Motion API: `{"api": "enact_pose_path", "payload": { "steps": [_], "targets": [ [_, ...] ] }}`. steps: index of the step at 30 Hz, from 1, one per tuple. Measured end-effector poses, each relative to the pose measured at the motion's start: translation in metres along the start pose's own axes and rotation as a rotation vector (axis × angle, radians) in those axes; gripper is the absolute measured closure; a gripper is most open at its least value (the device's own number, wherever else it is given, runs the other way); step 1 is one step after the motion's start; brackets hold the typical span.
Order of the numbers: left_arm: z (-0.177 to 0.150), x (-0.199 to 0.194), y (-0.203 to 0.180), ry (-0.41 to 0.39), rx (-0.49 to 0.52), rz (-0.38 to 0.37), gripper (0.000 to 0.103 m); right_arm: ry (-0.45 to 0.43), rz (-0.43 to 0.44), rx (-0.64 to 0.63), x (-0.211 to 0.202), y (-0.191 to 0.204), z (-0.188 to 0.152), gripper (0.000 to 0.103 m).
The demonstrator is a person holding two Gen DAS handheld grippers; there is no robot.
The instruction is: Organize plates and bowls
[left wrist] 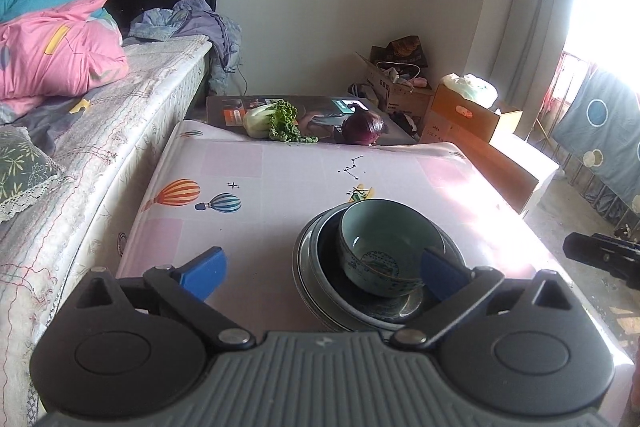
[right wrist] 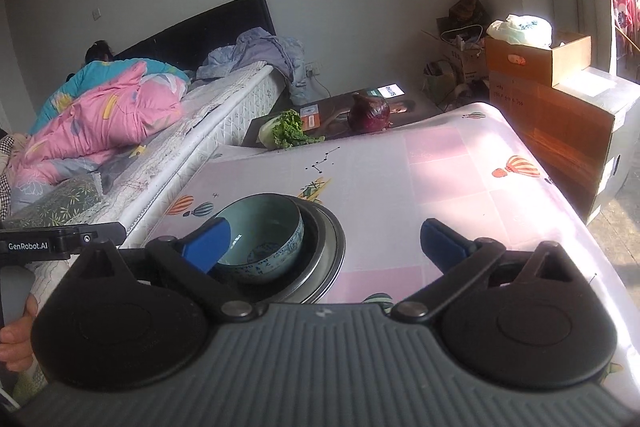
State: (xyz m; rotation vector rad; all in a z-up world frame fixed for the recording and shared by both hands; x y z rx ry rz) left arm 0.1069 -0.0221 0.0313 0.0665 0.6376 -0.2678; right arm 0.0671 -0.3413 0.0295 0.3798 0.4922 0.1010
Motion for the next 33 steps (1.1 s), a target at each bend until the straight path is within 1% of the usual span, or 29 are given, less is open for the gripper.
{"api": "enact_pose_path", "payload": {
  "steps": [3, 7, 8, 10, 13, 15, 17, 18, 20, 21, 24, 27, 29, 33],
  "targets": [
    [-0.004, -0.004, -0.006, 0.026, 0.007, 0.045, 0.000, -0.035, -0.031, -0.051, -0.018, 0.013, -0.006, 0.001],
    [-0.006, -0.002, -0.015, 0.091, 0.057, 0.124, 0.000, -0.078, -0.039, -0.113, -0.035, 0.031, -0.013, 0.001],
    [-0.007, -0.001, -0.016, 0.101, 0.070, 0.133, 0.000, -0.087, -0.047, -0.131, -0.037, 0.035, -0.014, 0.001],
    [-0.007, -0.001, -0.017, 0.109, 0.079, 0.140, 0.000, -0.106, -0.075, -0.181, -0.040, 0.046, -0.017, 0.001],
    [-0.008, -0.002, -0.017, 0.103, 0.094, 0.170, 0.000, -0.110, -0.103, -0.225, -0.040, 0.055, -0.021, 0.001],
    [-0.008, -0.002, -0.019, 0.092, 0.107, 0.211, 0.000, -0.090, -0.096, -0.229, -0.037, 0.059, -0.023, 0.001],
    [-0.009, -0.003, -0.019, 0.087, 0.098, 0.253, 0.000, -0.054, -0.082, -0.204, -0.033, 0.062, -0.024, 0.001],
    [-0.009, -0.003, -0.018, 0.093, 0.091, 0.261, 0.000, -0.032, -0.073, -0.188, -0.029, 0.062, -0.024, 0.001],
    [-0.009, -0.001, -0.015, 0.111, 0.085, 0.252, 0.000, 0.022, -0.069, -0.151, -0.020, 0.064, -0.024, 0.001],
    [-0.009, 0.002, -0.012, 0.134, 0.077, 0.242, 0.000, 0.044, -0.067, -0.137, -0.015, 0.064, -0.023, 0.001],
    [-0.012, 0.010, -0.004, 0.182, 0.033, 0.232, 0.000, 0.105, -0.063, -0.107, -0.001, 0.068, -0.026, 0.001],
    [-0.018, 0.016, 0.002, 0.224, 0.005, 0.218, 0.000, 0.146, -0.045, -0.084, 0.009, 0.070, -0.029, 0.001],
    [-0.022, 0.018, 0.003, 0.242, 0.000, 0.221, 0.000, 0.175, -0.031, -0.053, 0.018, 0.069, -0.032, 0.001],
    [-0.026, 0.021, 0.004, 0.272, -0.001, 0.233, 0.000, 0.212, -0.036, -0.024, 0.031, 0.066, -0.036, 0.001]
  ]
}}
Point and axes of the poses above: each gripper's, at about its wrist camera, not at the fingertips, and x roughly the way its jaws point, y to its left, z to its top, the point moved 1 cm from there along x, roughly the way its jaws point, and after that the axes turned 9 degrees about x, right-handed, at the moved point
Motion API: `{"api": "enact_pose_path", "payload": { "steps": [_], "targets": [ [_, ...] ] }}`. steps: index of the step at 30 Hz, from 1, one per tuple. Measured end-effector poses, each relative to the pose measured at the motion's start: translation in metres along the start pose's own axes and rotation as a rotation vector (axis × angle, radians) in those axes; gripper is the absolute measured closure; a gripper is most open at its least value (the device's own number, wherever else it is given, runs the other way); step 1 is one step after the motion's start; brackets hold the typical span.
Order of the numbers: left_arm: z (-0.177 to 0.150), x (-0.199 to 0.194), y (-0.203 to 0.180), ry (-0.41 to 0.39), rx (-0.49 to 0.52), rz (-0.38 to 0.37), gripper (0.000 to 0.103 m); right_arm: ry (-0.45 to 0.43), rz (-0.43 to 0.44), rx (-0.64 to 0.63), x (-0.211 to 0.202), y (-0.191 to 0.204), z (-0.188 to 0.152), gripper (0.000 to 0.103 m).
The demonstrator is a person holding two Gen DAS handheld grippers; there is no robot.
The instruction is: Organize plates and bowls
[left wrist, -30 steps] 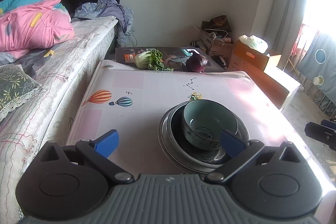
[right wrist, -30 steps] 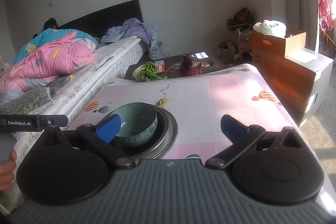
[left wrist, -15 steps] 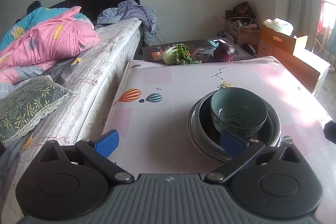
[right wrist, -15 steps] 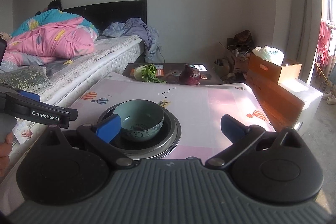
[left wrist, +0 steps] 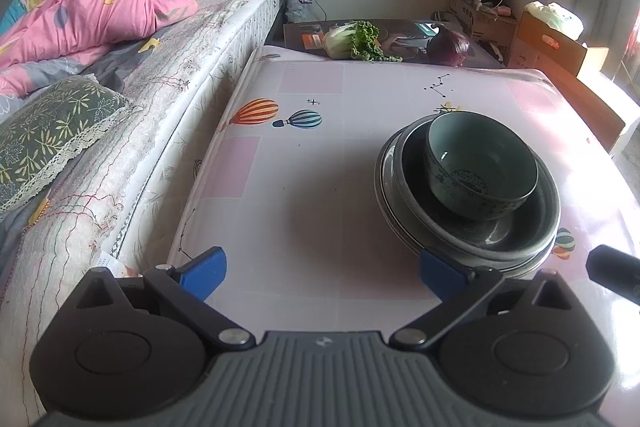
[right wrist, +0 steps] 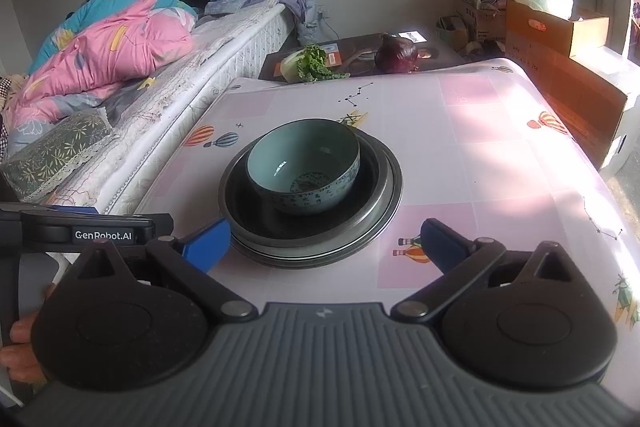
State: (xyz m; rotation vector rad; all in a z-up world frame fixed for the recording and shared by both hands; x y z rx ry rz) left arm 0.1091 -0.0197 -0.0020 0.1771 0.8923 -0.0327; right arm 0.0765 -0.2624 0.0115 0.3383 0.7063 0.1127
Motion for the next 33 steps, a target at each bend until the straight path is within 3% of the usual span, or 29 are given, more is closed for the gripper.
{"api": "enact_pose_path", "payload": {
  "steps": [11, 33],
  "targets": [
    [0.000, -0.001, -0.005, 0.019, 0.021, -0.003, 0.000, 0.056, 0.011, 0.010, 0.018, -0.004, -0.005, 0.001],
    [-0.004, 0.007, -0.008, 0.060, 0.034, -0.036, 0.000, 0.041, -0.036, -0.028, 0.017, -0.003, -0.004, 0.001]
  ]
}}
Point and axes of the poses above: each gripper's, at about its wrist camera, not at the fingertips, and x roughly the way its jaws point, y to its left, z to its top, the point moved 1 cm from there along x, roughly the way its jaws point, and after that the axes turned 9 degrees about x, right-handed, at the moved point
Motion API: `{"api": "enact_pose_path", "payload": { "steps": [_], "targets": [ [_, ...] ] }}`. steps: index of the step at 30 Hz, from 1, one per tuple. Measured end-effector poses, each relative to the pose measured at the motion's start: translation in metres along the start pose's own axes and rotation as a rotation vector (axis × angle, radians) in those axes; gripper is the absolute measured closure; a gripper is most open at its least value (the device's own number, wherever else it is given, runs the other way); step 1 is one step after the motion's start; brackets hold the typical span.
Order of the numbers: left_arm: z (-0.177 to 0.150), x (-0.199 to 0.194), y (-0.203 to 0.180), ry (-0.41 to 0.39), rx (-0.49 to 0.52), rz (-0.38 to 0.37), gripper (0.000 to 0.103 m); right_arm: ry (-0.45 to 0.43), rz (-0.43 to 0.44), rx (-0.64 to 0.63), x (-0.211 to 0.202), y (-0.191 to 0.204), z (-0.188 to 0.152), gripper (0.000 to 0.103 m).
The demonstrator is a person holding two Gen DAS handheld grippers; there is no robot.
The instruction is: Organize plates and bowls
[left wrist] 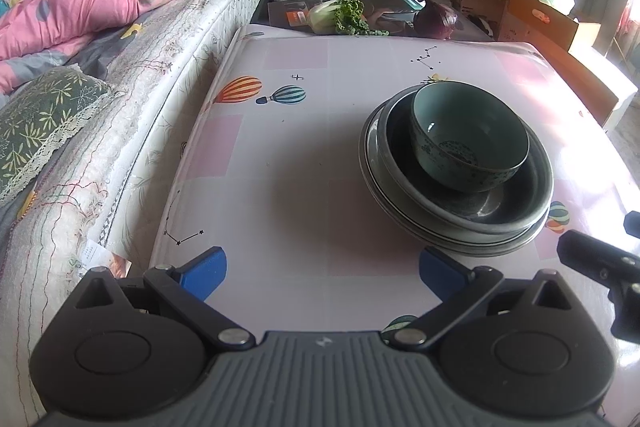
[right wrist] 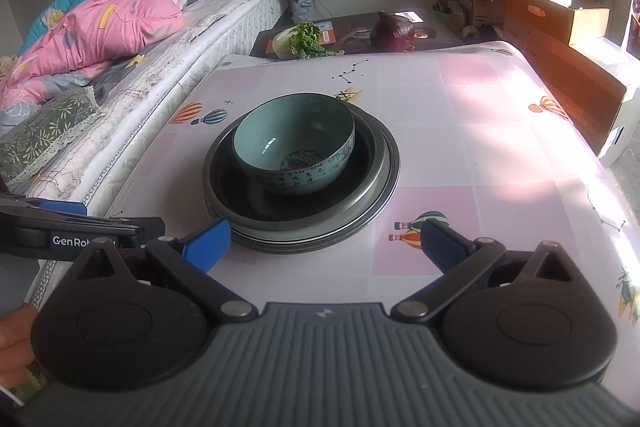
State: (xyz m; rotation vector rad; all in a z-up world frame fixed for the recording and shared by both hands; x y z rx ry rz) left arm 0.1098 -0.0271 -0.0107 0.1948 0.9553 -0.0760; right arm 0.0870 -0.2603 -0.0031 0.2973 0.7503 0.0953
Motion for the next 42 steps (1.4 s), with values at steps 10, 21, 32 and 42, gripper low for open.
{"api": "enact_pose_path", "payload": {
  "steps": [10, 21, 32, 42],
  "targets": [
    [-0.002, -0.001, -0.005, 0.015, 0.017, -0.022, 0.000, -0.004, -0.020, -0.006, -0.003, -0.002, 0.002, 0.001],
    [-0.004, -0.001, -0.010, 0.034, 0.029, -0.059, 0.000, 0.009, -0.037, -0.003, -0.001, -0.003, 0.000, 0.001],
    [-0.005, -0.001, -0.012, 0.038, 0.030, -0.063, 0.000, 0.009, -0.038, 0.000, -0.003, -0.004, -0.002, 0.001],
    [-0.005, -0.001, -0.011, 0.040, 0.031, -0.063, 0.000, 0.010, -0.038, 0.003, -0.004, -0.005, -0.003, 0.001]
  ]
}}
Point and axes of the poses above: each gripper's, at about its wrist camera, not at the fingertips, and x roughly the way its jaws point, y to its left, z to its top, the point moved 1 cm from there along x, roughly the way its jaws point, and after that the axes turned 9 degrees about x, right-handed, at the moved point
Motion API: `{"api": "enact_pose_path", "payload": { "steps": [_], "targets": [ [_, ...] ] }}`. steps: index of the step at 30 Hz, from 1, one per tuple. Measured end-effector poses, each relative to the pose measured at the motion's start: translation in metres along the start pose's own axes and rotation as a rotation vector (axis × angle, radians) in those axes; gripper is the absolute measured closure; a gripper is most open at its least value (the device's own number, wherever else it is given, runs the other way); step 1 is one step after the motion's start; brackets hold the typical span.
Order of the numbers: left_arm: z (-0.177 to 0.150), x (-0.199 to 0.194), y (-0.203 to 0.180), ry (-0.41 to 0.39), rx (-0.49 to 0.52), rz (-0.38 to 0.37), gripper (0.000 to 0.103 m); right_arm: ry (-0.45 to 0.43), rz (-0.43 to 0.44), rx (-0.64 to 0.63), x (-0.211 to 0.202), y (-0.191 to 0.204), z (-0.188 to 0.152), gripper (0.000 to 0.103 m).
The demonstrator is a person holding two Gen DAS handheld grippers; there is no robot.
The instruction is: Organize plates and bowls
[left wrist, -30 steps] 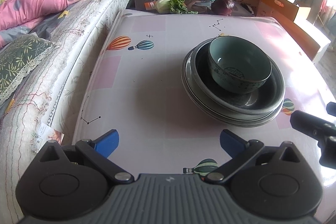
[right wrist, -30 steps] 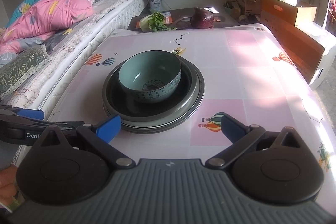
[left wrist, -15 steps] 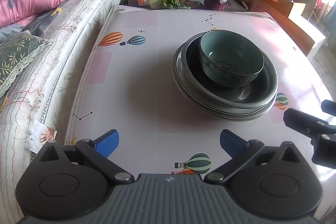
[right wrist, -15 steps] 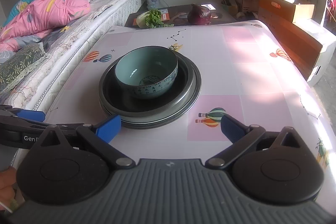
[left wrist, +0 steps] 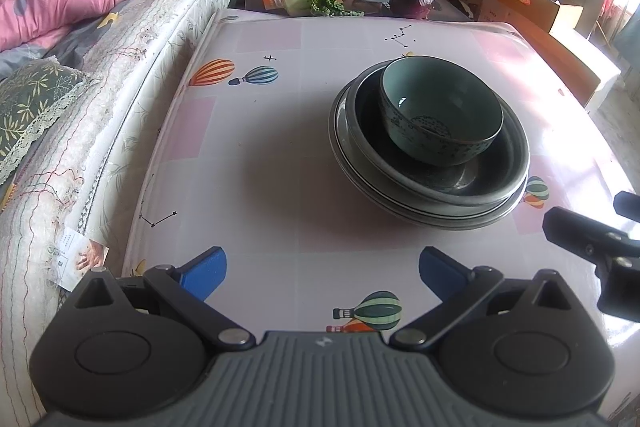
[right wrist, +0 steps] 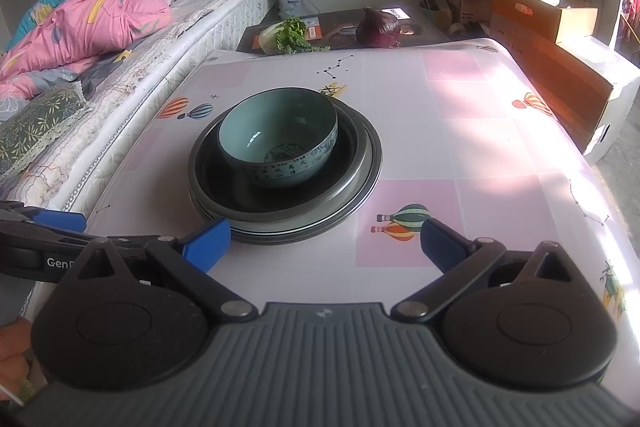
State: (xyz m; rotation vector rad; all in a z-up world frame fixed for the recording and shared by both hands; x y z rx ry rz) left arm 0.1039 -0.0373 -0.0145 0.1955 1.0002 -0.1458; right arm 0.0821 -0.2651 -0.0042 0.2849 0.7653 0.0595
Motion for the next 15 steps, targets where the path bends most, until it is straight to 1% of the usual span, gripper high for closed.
{"api": "enact_pose_path", "payload": {
  "steps": [15],
  "targets": [
    [-0.0014, 0.0016, -0.0001, 0.002, -0.003, 0.000, 0.000, 0.006, 0.000, 0.001, -0.0004, 0.0007, -0.0012, 0.001]
  ]
}}
Point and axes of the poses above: each gripper's, at about its wrist camera, not at the fingertips, and x roughly the way its jaws point, y to its left, z to its top, the point moved 1 cm from there along x, roughly the way its jaws point, and after that the axes turned 9 degrees about x, right-handed, at the moved point
